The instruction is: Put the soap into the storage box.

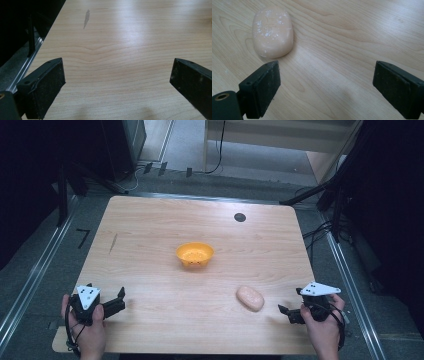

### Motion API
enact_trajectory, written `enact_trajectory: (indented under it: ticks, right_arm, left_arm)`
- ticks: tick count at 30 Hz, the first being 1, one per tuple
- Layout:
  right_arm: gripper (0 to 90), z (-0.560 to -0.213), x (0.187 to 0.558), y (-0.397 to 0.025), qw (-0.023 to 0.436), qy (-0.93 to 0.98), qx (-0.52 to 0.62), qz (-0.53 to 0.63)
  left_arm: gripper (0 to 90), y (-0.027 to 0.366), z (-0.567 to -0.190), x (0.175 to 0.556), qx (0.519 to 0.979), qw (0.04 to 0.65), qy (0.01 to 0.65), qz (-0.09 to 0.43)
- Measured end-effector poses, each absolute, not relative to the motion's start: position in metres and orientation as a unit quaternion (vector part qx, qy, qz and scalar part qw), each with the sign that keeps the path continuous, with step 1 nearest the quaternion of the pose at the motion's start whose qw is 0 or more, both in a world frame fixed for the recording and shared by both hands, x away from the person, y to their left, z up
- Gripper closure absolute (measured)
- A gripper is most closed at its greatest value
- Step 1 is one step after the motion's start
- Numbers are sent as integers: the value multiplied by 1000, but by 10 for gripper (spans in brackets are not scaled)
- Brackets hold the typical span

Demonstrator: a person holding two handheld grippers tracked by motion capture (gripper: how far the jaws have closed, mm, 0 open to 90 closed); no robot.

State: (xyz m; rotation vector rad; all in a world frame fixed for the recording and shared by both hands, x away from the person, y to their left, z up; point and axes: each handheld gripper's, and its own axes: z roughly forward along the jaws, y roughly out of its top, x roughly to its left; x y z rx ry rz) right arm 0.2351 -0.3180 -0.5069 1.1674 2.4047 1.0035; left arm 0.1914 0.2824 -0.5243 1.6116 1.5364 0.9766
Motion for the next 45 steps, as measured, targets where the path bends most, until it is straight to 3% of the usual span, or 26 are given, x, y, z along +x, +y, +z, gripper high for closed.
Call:
enact_trajectory:
  ticks: [45]
  right_arm:
    - [87,-501,262,-234,50,914,344,209]
  left_arm:
    - [2,280,-525,193,636,338,583,376]
